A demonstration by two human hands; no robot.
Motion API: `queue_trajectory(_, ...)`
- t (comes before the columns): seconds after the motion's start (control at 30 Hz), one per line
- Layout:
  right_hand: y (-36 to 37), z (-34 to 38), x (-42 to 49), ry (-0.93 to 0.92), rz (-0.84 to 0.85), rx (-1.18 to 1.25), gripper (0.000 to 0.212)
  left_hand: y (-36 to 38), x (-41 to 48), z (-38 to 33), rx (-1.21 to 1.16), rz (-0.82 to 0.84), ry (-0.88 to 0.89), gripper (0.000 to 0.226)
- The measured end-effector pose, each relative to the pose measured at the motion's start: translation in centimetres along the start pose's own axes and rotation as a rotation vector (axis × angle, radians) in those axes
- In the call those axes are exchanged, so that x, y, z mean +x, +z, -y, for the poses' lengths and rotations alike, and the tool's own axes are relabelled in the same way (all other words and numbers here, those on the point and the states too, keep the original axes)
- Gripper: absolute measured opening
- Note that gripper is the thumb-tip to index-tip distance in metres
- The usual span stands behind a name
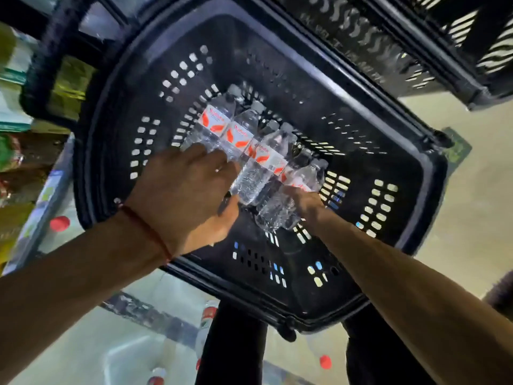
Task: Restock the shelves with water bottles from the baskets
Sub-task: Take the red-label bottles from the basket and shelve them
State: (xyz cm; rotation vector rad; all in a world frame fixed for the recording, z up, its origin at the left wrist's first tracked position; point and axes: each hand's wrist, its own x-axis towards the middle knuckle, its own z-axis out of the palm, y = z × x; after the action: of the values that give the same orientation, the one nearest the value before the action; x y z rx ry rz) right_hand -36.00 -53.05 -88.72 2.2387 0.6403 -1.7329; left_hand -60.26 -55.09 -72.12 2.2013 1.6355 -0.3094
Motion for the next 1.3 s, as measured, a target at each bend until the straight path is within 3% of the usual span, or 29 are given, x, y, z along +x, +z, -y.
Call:
queue_trajectory(0.07, 1.3, -0.6, 2.3, 0.055, 0.031, 0.105, 0.041, 1.3, 0.8, 0.3, 0.007, 0.021, 0.03, 0.043)
queue_trajectory(0.17, 2.3, -1.0, 4.1, 0.112, -0.026, 0.153, 0.019, 2.7, 1.9, 0.4, 0.022, 0.033, 0.056, 0.041)
queue_trajectory(0.27, 2.2, -1.3, 3.8, 0.097, -0.082, 0.137, 0.033, 3.3, 2.7, 0.0, -0.017, 0.034, 0.064, 0.043)
queue_trajectory(0.4, 0.6, -1.9, 2.1, -0.036, -0.122, 0.109, 0.027, 2.9, 2.6, -0.9, -0.041, 0.066, 0.024, 0.044)
queue_trajectory(0.53, -2.3, -2.4, -0.6, -0.203, -0.037, 0.011, 0.077, 2.2, 2.2, -2.1, -0.059, 0.055, -0.027, 0.043)
queue_trajectory(0.6, -3.9, -2.3, -2.1, -0.298, -0.043, -0.073, 0.086, 2.1, 2.2, -2.6, -0.069, 0.076, -0.066, 0.04)
queue_trajectory(0.63, -4.8, -2.1, -2.9, -0.352, -0.03, -0.113, 0.08, 2.2, 2.2, -2.9, -0.073, 0.085, -0.087, 0.039)
queue_trajectory(0.73, -7.0, -1.1, -5.1, -0.513, 0.044, -0.268, 0.03, 2.6, 2.5, -3.6, -0.146, 0.112, -0.178, 0.037)
queue_trajectory(0.87, -8.9, 0.1, -6.2, -0.634, -0.052, -0.505, 0.089, 5.5, 4.2, -4.7, -0.344, 0.256, -0.398, 0.047)
queue_trajectory(1.0, -10.4, 0.5, -6.9, -0.668, -0.081, -0.533, 0.088, 12.0, 7.5, -6.1, -0.611, 0.24, -0.569, 0.071)
queue_trajectory(1.13, -10.5, 0.8, -6.1, -0.684, -0.078, -0.629, 0.08, 18.4, 10.5, -6.4, -0.626, 0.209, -0.726, 0.079)
queue_trajectory(1.2, -10.5, 0.8, -5.1, -0.69, -0.095, -0.688, 0.078, 20.7, 11.5, -6.6, -0.67, 0.177, -0.763, 0.094)
queue_trajectory(1.3, -10.8, 0.7, -3.4, -0.649, -0.01, -0.66, 0.088, 22.8, 12.5, -6.9, -0.66, 0.101, -0.798, 0.104)
